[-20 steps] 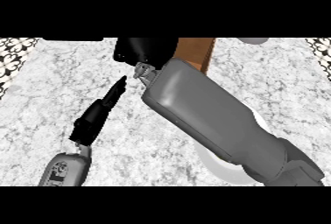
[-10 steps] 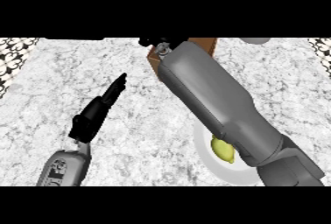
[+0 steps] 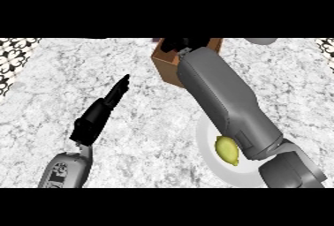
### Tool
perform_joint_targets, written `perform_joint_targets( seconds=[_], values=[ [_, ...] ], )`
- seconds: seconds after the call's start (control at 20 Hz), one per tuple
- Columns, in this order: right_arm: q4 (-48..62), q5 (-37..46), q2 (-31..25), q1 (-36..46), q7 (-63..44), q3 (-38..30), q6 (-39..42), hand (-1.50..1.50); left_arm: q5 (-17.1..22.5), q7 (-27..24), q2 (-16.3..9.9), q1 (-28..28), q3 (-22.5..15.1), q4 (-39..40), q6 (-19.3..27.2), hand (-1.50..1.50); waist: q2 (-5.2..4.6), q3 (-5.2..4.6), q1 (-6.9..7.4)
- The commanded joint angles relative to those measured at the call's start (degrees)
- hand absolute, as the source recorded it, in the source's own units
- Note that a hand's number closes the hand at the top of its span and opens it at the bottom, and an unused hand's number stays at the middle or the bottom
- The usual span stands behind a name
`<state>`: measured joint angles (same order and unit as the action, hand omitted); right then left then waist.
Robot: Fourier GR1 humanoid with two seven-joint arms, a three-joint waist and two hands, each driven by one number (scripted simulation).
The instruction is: Pick the tomato from the plate and place it in the cardboard box
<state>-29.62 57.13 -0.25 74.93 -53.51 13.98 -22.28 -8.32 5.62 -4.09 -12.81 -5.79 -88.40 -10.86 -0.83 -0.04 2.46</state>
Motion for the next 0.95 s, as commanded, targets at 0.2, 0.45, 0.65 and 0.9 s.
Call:
perform_joint_targets(
  seconds=[0.2,0.45,0.65,0.9],
  values=[
    [7.06,-8.51,0.24,-3.03,8.56,-7.95,-10.59,-1.50,-0.67,-0.43,0.92,-0.97,-0.25,0.58,0.69,0.00,-0.33,0.04,0.51],
    [3.77,-13.00,0.25,-4.87,16.59,-10.41,-20.05,-1.50,-0.65,-0.86,0.06,-2.00,-0.19,1.59,-0.62,0.00,-0.32,0.07,0.50],
    [-2.73,-15.17,0.24,-8.07,21.16,-12.45,-32.34,-1.50,0.61,1.19,-0.57,-2.00,1.11,0.27,-1.05,0.00,0.07,0.14,-0.06],
    [-12.31,-24.39,0.24,-14.76,32.90,-17.83,-34.37,-1.50,-0.26,0.09,-0.22,-0.09,0.75,0.01,-0.16,0.00,0.47,0.16,-1.53]
  ],
)
